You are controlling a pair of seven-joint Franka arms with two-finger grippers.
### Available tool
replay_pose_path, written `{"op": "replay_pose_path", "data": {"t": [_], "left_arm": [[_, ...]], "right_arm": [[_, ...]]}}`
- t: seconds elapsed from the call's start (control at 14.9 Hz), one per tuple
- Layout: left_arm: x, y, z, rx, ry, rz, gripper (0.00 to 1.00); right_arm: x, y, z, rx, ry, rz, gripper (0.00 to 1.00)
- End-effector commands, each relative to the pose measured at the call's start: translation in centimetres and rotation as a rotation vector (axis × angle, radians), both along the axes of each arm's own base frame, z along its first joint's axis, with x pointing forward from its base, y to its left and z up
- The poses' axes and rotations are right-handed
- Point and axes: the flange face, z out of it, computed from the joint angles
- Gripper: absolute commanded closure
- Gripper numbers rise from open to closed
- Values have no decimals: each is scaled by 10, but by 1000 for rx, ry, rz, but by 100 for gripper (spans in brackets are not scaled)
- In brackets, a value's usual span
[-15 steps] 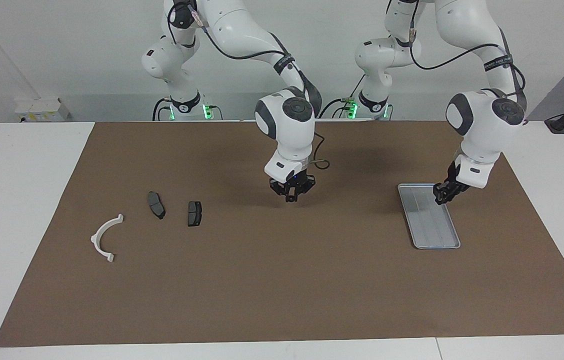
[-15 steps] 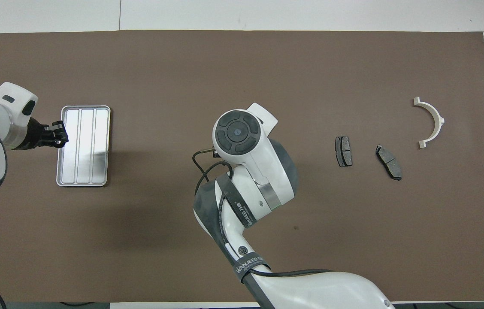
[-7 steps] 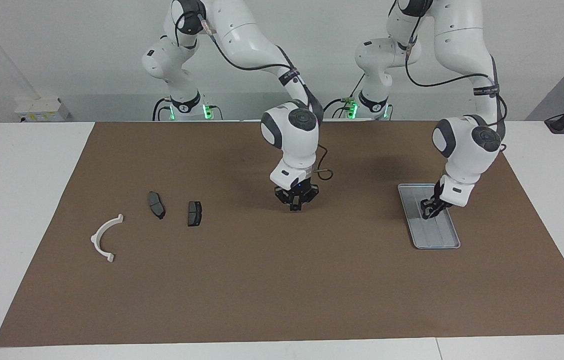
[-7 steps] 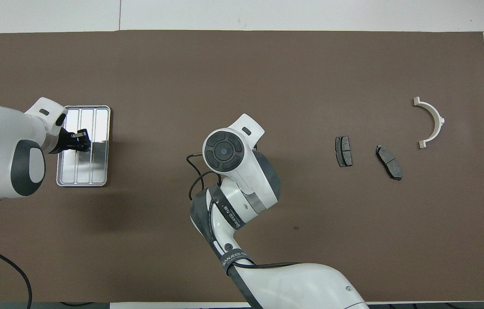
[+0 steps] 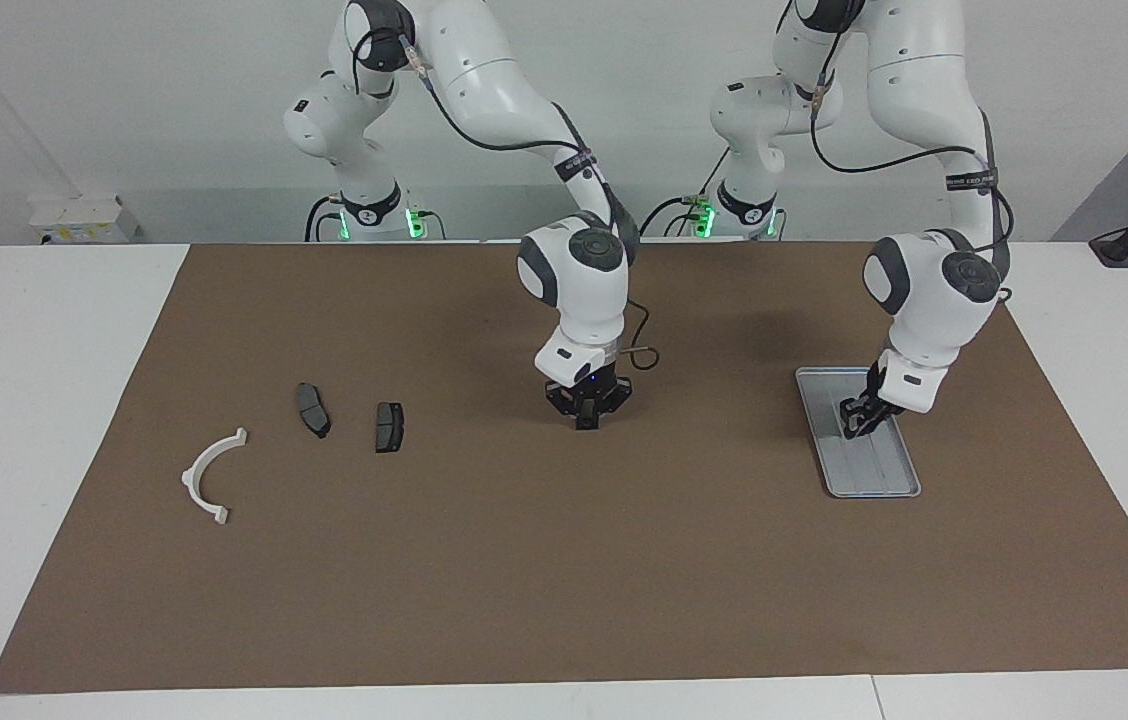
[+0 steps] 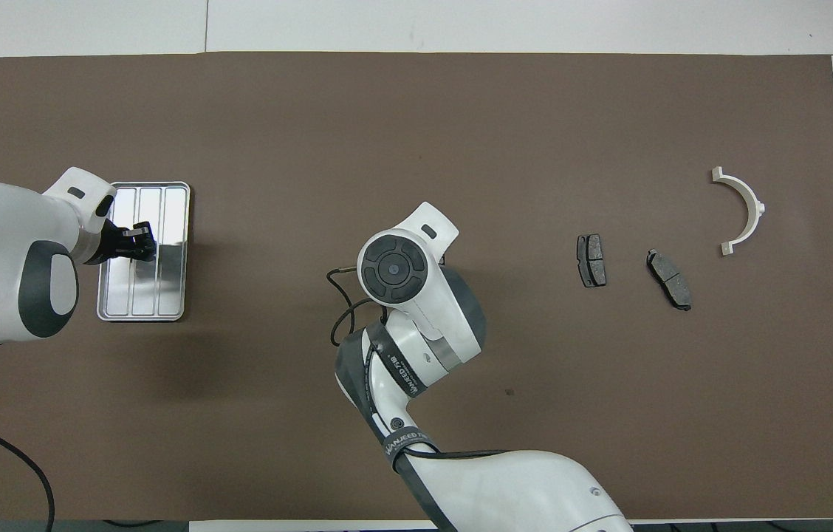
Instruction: Pick bearing gear from pile to tray
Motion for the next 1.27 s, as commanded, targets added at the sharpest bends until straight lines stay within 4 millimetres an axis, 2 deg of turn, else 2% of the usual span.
{"op": "replay_pose_path", "data": {"t": [0.0, 0.07, 0.13, 0.2, 0.27, 0.47, 0.6, 0.74, 0.8, 1.01, 1.21], "left_arm": [[-5, -1, -1, -5, -11, -13, 100], [-6, -1, -1, -5, -10, -13, 100], [-5, -1, 0, -5, -10, -14, 83], [-4, -1, 1, -5, -11, -13, 39], [-3, -1, 2, -5, -11, -14, 0], [-1, -3, 11, -5, 2, -14, 0], [6, -3, 34, -6, 42, -15, 0], [10, -17, 53, -8, 68, -12, 0], [9, -39, 61, -9, 62, 8, 2], [5, -100, 65, -14, 53, 94, 11], [-8, -167, 65, -22, 44, 166, 17]], "right_arm": [[-4, 0, -13, 23, 12, -11, 82], [-2, -1, -13, 23, 12, -12, 61], [-2, -2, -13, 23, 12, -15, 31], [-1, -3, -12, 24, 11, -16, 13], [-1, -1, -11, 24, 11, -15, 3], [1, -2, -8, 25, 15, -20, 0], [8, -10, -3, 21, 35, -37, 0], [19, -17, 17, 17, 65, -54, 0], [24, -24, 31, 21, 79, -60, 0], [42, -55, 86, 43, 102, -51, 0], [58, -93, 151, 89, 101, -69, 0]]}}
